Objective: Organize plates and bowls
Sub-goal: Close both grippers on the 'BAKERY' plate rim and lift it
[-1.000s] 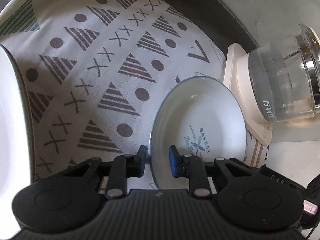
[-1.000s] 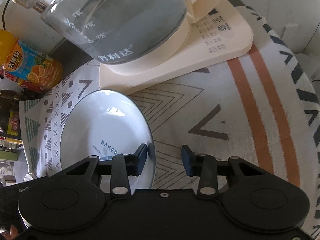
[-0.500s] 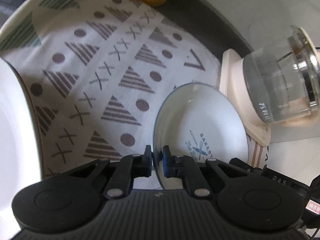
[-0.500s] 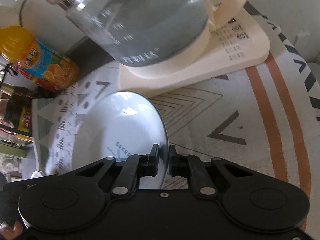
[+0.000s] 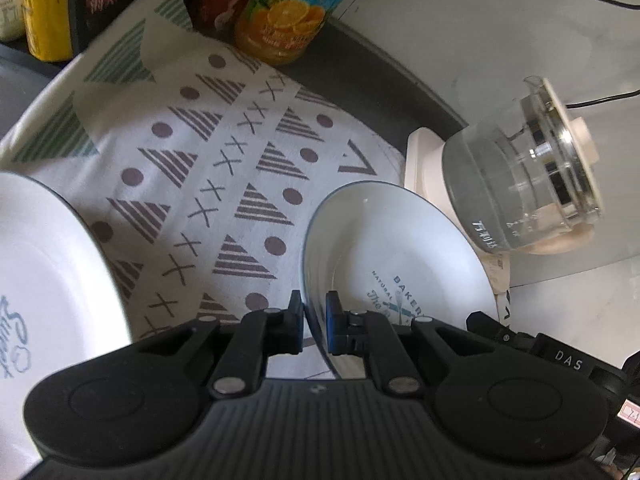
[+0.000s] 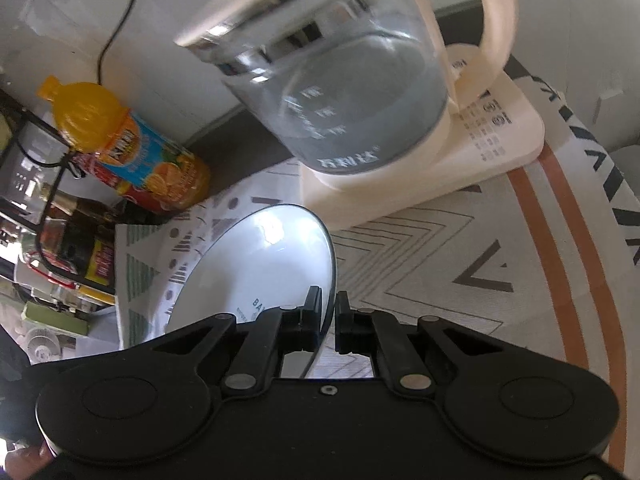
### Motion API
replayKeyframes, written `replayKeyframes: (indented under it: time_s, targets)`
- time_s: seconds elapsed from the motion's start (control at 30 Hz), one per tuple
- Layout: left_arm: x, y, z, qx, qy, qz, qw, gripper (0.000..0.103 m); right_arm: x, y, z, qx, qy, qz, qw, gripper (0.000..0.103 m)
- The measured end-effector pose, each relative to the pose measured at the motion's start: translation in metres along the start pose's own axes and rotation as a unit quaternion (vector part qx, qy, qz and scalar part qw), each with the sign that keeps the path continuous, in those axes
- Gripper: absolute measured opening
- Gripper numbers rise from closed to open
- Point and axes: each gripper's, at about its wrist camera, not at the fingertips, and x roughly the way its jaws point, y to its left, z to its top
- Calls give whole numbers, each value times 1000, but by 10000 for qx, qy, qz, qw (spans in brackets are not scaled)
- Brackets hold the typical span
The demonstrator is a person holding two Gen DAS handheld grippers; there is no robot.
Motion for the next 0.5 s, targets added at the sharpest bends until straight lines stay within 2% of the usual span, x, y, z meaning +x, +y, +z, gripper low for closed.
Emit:
replayKeyframes:
  time_s: [0.5]
  targets:
    - [-64,39,-2,198,-229,21,9995,8,-18,61,-36,-138,-296,222,9992,6]
